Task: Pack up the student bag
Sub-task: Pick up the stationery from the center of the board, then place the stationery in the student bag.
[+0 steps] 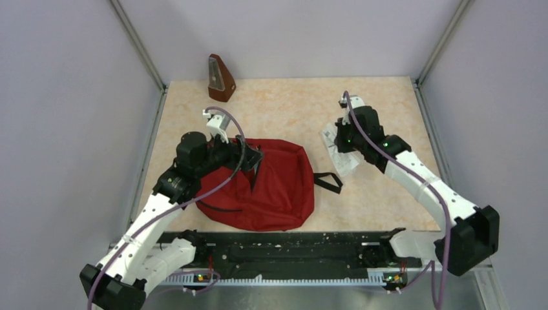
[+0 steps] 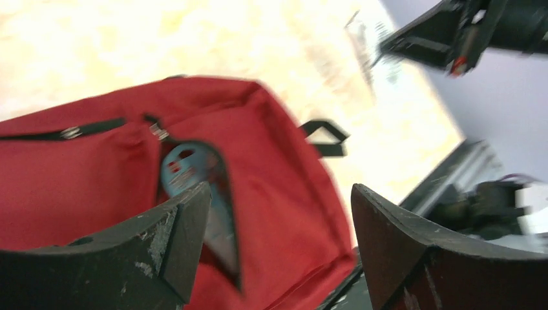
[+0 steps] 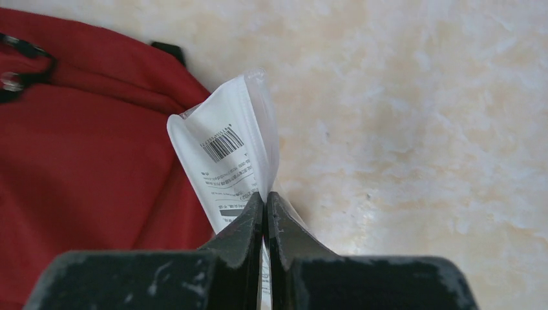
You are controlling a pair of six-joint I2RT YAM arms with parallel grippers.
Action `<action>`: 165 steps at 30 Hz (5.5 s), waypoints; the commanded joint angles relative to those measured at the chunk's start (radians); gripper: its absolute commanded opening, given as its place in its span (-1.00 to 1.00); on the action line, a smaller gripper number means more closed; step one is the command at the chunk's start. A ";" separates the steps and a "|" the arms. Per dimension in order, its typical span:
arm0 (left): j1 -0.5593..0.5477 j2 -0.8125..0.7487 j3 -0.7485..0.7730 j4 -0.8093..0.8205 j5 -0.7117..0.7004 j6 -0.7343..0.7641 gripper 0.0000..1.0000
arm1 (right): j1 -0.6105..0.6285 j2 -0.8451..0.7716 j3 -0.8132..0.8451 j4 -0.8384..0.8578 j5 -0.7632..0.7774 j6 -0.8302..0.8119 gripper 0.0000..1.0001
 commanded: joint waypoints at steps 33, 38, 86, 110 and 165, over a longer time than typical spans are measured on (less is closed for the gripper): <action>-0.267 0.080 -0.157 0.635 -0.069 -0.344 -0.26 | 0.485 -0.082 0.064 0.502 0.030 0.335 -1.00; -0.266 0.042 -0.178 0.627 -0.088 -0.306 -1.00 | 0.486 -0.086 0.067 0.468 0.050 0.315 -0.45; 0.090 -0.098 -0.024 0.028 -0.012 -0.025 -1.00 | 0.637 0.455 0.370 0.157 0.529 0.327 -0.96; 0.089 0.261 -0.007 -0.049 0.205 -0.022 -1.00 | 0.638 0.285 0.220 0.391 0.503 0.293 -1.00; -0.008 0.581 -0.105 0.020 0.395 -0.073 -1.00 | 0.341 0.385 0.170 0.801 0.457 0.281 -1.00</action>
